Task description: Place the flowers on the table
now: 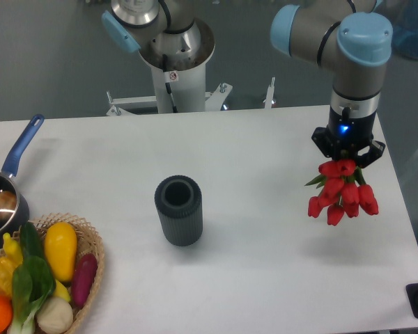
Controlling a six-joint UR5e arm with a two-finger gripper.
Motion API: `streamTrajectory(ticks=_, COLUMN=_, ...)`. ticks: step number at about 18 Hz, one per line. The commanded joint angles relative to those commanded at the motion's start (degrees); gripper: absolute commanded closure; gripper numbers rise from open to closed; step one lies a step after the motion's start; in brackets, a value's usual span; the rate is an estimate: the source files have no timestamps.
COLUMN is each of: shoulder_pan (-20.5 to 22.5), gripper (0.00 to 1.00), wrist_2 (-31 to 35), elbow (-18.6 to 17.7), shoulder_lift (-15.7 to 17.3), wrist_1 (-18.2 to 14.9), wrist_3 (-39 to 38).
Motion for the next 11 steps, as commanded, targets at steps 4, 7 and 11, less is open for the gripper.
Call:
streamTrajectory(ticks=4, shoulder_pan=-0.6, gripper=0.96, wrist_2=0.9, elbow=-0.1, shoulder_lift=-0.6, wrist_1=0.1, wrist_3=-0.3)
streamTrajectory(ticks=7, shoulder_pan=-1.7, gripper=0.97, wrist_2=0.8, elbow=-0.2, shoulder_lift=-1.7, wrist_1=0.2, wrist_3=-3.8)
streamTrajectory(ticks=11, shoulder_pan=-7.3, gripper=0.91, wrist_2=3.1, elbow=-1.9, shoulder_lift=-4.3, wrist_1=0.5, wrist_3=-8.3)
